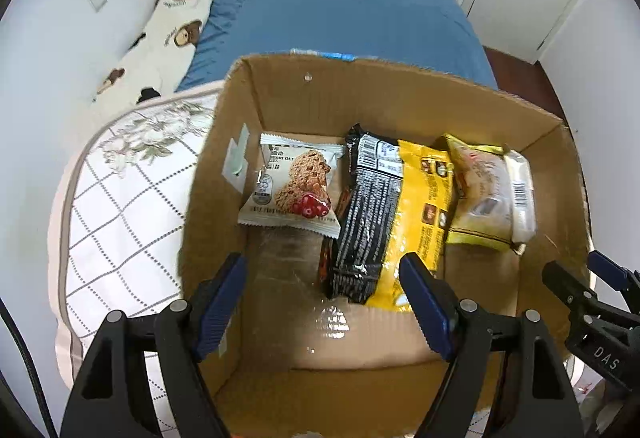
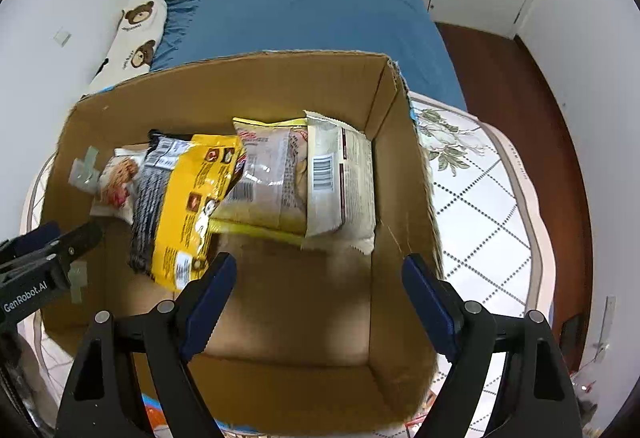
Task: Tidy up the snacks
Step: 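Carry both packs into the box and release them beside the biscuit bag, then grasp the panda-print bag with the left tool while the right grasps the brown wafer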
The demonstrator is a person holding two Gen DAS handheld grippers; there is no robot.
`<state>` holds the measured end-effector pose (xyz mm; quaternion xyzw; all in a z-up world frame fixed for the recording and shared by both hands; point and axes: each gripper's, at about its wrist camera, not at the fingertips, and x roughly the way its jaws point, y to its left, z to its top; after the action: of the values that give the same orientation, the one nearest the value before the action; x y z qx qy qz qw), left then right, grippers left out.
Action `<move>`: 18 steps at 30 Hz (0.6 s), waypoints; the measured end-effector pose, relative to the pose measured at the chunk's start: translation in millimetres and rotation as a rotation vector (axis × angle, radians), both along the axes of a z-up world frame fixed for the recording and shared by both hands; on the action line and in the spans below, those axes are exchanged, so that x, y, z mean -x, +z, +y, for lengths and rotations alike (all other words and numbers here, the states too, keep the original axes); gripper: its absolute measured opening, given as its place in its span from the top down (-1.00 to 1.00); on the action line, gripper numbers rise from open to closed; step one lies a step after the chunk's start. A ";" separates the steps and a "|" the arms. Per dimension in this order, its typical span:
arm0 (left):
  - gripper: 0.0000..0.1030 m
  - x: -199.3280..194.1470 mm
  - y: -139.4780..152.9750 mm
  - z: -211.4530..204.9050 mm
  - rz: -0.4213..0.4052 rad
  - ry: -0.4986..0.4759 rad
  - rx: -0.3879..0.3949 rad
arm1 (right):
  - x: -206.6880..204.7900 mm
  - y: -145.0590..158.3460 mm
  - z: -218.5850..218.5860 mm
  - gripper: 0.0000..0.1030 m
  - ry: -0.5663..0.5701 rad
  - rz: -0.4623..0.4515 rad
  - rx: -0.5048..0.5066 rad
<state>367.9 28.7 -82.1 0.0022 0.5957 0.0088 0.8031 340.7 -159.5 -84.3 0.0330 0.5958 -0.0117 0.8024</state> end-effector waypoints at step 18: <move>-0.51 103.2 98.3 -8.8 -0.229 -0.046 0.021 | 102.8 105.0 11.1 -0.69 0.044 -0.216 -0.024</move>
<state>264.7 20.0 16.2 0.0063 0.4998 -0.0159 0.8660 237.9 -148.3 20.6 0.0308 0.5065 0.0166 0.8615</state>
